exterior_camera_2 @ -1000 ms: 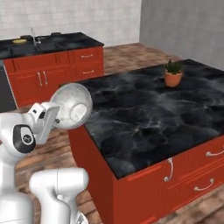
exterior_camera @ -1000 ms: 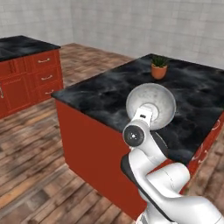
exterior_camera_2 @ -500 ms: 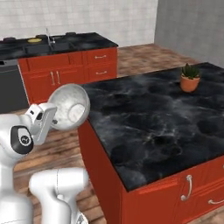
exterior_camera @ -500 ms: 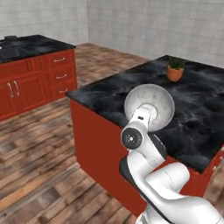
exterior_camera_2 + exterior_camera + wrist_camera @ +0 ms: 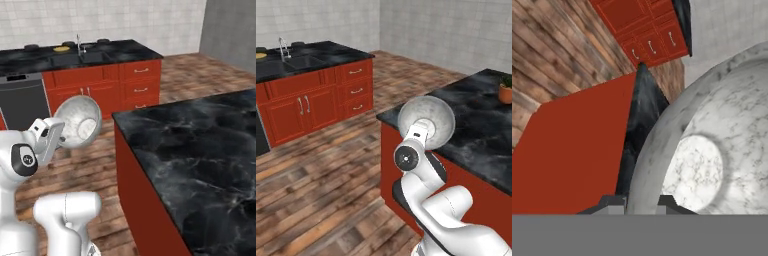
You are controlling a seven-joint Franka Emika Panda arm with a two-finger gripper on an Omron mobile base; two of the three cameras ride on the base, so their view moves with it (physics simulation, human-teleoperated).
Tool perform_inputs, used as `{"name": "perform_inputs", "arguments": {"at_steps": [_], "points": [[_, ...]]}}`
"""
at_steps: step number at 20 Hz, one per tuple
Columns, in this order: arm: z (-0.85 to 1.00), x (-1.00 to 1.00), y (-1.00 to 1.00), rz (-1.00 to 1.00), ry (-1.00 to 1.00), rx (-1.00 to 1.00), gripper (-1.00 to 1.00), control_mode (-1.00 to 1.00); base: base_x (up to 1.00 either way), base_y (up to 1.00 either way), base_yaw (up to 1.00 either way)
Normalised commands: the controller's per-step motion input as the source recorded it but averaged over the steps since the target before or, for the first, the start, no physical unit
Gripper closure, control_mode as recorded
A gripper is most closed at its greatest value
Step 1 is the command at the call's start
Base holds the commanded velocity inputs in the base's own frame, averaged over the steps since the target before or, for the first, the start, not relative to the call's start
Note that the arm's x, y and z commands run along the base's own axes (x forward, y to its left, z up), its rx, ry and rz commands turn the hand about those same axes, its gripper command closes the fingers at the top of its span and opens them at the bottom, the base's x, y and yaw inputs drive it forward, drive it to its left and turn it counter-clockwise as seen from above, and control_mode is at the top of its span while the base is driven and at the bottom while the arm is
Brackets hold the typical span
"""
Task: Move the bowls from the cabinet to the plates on the dining table.
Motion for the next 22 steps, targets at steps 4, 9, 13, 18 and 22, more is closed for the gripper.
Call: {"name": "perform_inputs", "arguments": {"at_steps": [4, 9, 13, 18, 22], "points": [[0.0, 0.0, 0.0, 0.0, 0.0, 0.0, 1.0, 1.0, 0.95, 0.6, 0.12], [0.0, 0.0, 0.0, 0.0, 0.0, 0.0, 1.0, 1.0, 1.0, 0.62, 0.11], [0.0, 0.0, 0.0, 0.0, 0.0, 0.0, 1.0, 1.0, 1.0, 0.64, 0.11], [0.0, 0.0, 0.0, 0.0, 0.0, 0.0, 1.0, 1.0, 1.0, 0.6, 0.1], [0.0, 0.0, 0.0, 0.0, 0.0, 0.0, 1.0, 1.0, 1.0, 0.37, 0.07]]}}
